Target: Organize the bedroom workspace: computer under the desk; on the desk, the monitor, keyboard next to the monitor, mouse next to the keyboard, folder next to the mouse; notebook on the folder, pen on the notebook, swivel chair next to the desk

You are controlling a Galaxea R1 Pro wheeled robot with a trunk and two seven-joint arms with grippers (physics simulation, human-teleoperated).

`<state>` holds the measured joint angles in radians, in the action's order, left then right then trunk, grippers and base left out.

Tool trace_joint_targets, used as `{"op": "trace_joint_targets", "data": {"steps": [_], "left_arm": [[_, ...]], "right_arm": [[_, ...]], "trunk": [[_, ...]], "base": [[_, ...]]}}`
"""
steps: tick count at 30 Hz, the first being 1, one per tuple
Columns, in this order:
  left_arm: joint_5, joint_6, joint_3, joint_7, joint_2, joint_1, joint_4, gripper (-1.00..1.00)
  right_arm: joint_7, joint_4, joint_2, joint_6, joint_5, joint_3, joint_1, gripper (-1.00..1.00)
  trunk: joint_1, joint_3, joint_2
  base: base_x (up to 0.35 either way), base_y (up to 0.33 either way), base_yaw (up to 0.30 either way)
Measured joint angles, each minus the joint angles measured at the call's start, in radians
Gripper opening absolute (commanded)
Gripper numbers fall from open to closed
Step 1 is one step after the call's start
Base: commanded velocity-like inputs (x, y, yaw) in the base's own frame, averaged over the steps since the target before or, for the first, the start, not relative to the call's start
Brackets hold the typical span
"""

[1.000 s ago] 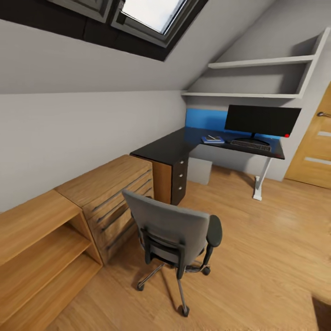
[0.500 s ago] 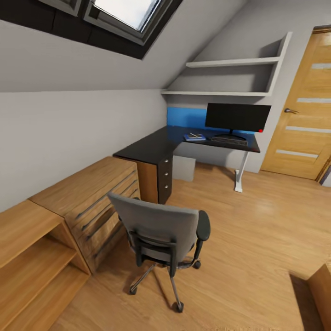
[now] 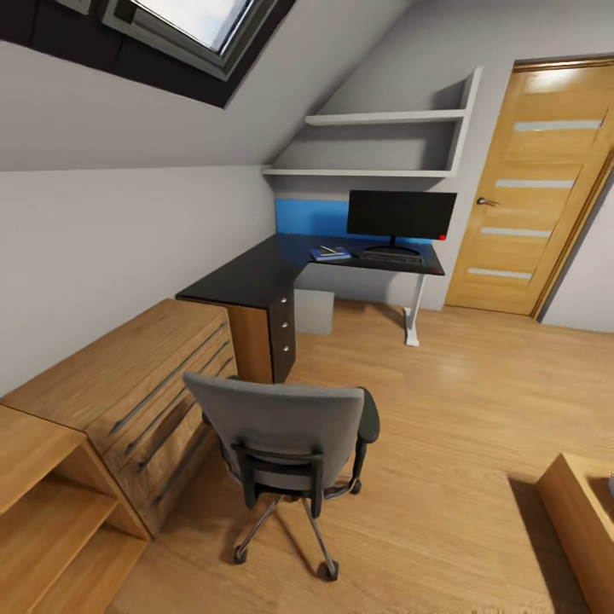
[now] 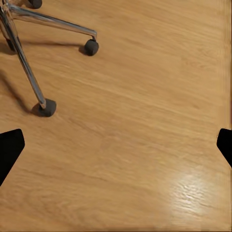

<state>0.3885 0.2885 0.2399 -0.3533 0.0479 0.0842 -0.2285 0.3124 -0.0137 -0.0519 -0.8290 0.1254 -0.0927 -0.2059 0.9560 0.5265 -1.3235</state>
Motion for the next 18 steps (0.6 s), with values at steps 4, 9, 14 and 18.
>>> {"op": "trace_joint_targets", "data": {"steps": [4, 9, 14, 18], "left_arm": [[0.0, 0.0, 0.0, 0.0, 0.0, 0.0, 0.0, 1.0], [0.0, 0.0, 0.0, 0.0, 0.0, 0.0, 0.0, 1.0], [0.0, 0.001, 0.0, 0.0, 0.0, 0.0, 0.0, 1.0], [0.0, 0.001, 0.0, 0.0, 0.0, 0.0, 0.0, 1.0]], "right_arm": [[0.0, 0.0, 0.0, 0.0, 0.0, -0.001, 0.0, 1.0], [-0.002, 0.0, 0.0, -0.001, 0.0, -0.002, 0.0, 1.0], [-0.002, 0.0, 0.0, -0.001, 0.001, -0.003, 0.0, 1.0], [-0.002, 0.0, 0.0, 0.0, 0.001, -0.003, 0.0, 1.0]], "trunk": [[0.0, 0.0, 0.0], [0.0, 0.0, 0.0], [0.0, 0.0, 0.0], [0.0, 0.0, 0.0]], "base": [[0.011, 0.057, -0.299], [0.003, 0.016, -0.3], [0.001, 0.005, -0.3], [-0.004, 0.085, -0.3]]}}
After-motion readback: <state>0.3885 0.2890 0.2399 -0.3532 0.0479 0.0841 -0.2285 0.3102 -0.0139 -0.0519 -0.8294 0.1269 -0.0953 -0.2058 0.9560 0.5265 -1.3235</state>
